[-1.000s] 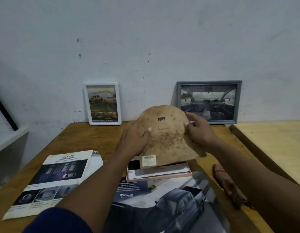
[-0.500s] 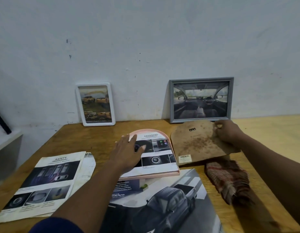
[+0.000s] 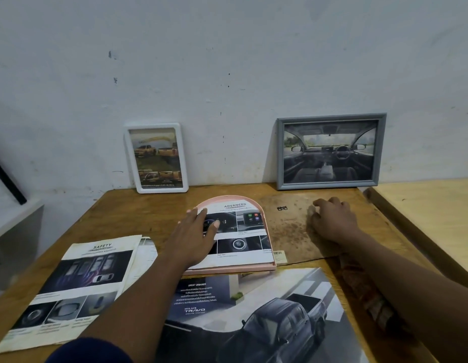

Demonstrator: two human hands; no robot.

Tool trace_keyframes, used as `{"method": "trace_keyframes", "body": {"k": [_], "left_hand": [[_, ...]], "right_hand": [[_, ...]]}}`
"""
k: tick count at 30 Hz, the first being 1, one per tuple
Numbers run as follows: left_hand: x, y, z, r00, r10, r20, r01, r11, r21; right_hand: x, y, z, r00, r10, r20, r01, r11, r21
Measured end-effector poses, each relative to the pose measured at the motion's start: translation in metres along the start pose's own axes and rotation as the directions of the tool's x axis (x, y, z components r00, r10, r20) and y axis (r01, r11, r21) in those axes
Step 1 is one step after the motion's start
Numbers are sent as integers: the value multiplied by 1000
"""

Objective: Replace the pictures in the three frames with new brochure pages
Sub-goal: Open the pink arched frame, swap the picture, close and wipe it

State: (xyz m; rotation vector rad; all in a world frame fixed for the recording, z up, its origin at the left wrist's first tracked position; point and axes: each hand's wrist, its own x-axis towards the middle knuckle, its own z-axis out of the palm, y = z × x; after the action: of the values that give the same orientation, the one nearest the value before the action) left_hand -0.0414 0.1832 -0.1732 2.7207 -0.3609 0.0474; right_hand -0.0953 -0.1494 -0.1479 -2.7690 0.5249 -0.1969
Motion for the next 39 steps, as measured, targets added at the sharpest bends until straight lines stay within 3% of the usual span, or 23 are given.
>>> {"method": "trace_keyframes", "body": {"k": [4, 6, 9, 14, 18, 21, 25, 30, 35, 39], "left_hand": [[2, -6, 1, 1000, -5, 1, 5, 1000, -27], [2, -10, -1, 1000, -15, -8, 15, 998, -57], [1, -15, -5, 1000, -20, -9, 19, 995, -97], [0, -16, -7, 1000, -12, 3, 12, 993, -117], [0, -14, -6, 1000, -6, -4, 6, 989, -146], [0, -12, -6, 1000, -12, -12, 10, 984, -177], [-2, -12, -6, 999, -21, -25, 16, 979, -202], [-1, -12, -3, 999, -40, -36, 30, 973, -229], [-1, -8, -7, 997, -39, -60, 23, 970, -241], [-5, -6, -17, 996, -29, -89, 2, 958, -286]], "right_hand": [[-8, -31, 2, 996, -88, -25, 88, 996, 18], [-16, -53, 6, 994, -87, 60, 85, 995, 48], [-30, -80, 19, 988, -65, 140, 72, 996, -49], [-30, -97, 23, 990, -33, 135, 39, 998, -42], [-26, -103, 19, 983, -176, 59, 172, 983, 69], [-26, -118, 21, 949, -254, 188, 258, 966, 3], [-22, -130, 36, 941, -207, 268, 231, 971, -62], [-22, -136, 49, 958, -217, 187, 224, 975, -13], [-27, -141, 41, 968, -251, -12, 252, 965, 80], [-31, -145, 21, 967, -219, -129, 254, 849, 463]]}}
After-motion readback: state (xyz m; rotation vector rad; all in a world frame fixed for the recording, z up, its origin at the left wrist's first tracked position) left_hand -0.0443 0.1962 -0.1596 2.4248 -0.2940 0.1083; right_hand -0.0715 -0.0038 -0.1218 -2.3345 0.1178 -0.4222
